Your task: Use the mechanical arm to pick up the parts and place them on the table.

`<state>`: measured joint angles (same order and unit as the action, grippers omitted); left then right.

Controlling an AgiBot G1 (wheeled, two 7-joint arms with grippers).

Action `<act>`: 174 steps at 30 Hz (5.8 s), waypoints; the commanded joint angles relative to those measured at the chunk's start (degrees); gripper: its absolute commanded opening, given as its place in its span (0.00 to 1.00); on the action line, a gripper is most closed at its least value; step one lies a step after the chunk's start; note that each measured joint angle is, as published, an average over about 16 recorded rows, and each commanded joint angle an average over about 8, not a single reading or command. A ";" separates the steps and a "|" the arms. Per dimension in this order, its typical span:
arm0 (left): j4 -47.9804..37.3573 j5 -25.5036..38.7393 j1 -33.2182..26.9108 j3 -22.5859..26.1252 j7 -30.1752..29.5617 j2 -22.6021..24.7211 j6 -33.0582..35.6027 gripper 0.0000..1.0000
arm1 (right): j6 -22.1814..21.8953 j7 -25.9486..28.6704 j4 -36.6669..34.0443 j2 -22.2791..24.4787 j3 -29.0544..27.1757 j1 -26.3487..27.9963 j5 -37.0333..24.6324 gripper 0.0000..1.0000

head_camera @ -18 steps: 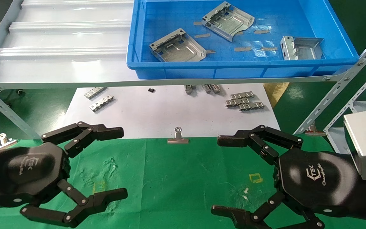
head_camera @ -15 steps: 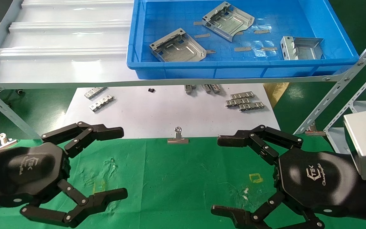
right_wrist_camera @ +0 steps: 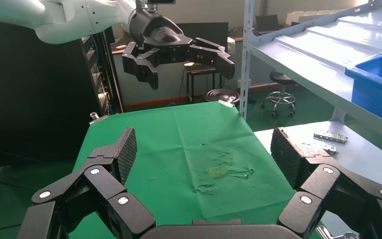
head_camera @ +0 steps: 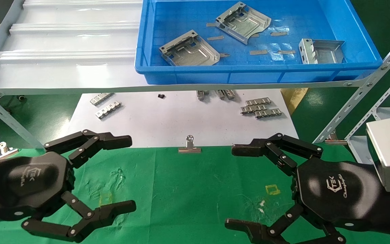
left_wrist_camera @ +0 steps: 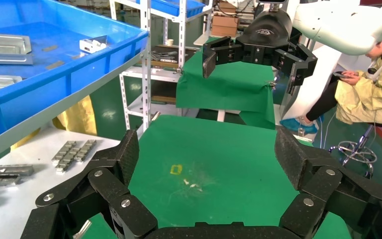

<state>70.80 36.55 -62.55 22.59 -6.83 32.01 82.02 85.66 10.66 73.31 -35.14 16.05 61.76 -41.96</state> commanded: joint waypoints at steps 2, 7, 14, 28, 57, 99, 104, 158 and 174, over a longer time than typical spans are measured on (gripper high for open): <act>0.00 0.00 0.00 0.00 0.00 0.00 0.00 0.00 | 0.00 0.00 0.00 0.00 0.00 0.00 0.00 1.00; 0.00 0.00 0.00 0.00 0.00 0.00 0.00 0.00 | 0.00 0.00 0.00 0.00 0.00 0.00 0.00 1.00; 0.00 0.00 0.00 0.00 0.00 0.00 0.00 0.00 | 0.00 0.00 -0.01 0.00 0.00 0.00 0.00 1.00; 0.00 0.00 0.00 0.00 0.00 0.00 0.00 0.00 | 0.00 0.00 0.00 0.00 0.00 0.00 0.00 1.00; 0.00 0.00 0.00 0.00 0.00 0.00 0.00 0.00 | -15.61 0.86 -13.18 -11.80 3.92 19.21 -14.33 1.00; 0.00 0.00 0.00 0.00 0.00 0.00 0.00 1.00 | -41.51 -2.32 -66.36 -42.36 18.49 49.67 -39.22 0.00; 0.00 0.00 0.00 0.00 0.00 0.00 0.00 1.00 | -41.72 -1.94 -65.54 -42.23 18.77 49.40 -38.72 0.00; 0.00 0.00 0.00 0.01 0.00 0.00 0.00 1.00 | -39.17 -8.72 -71.77 -41.57 17.67 51.44 -35.73 0.00; 0.00 0.00 0.00 0.01 0.00 0.00 0.00 1.00 | -38.94 -8.52 -69.28 -41.08 17.81 51.78 -35.47 0.00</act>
<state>70.79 36.55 -62.55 22.60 -6.83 32.00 82.02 48.16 1.53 4.11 -75.80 33.82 113.92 -77.37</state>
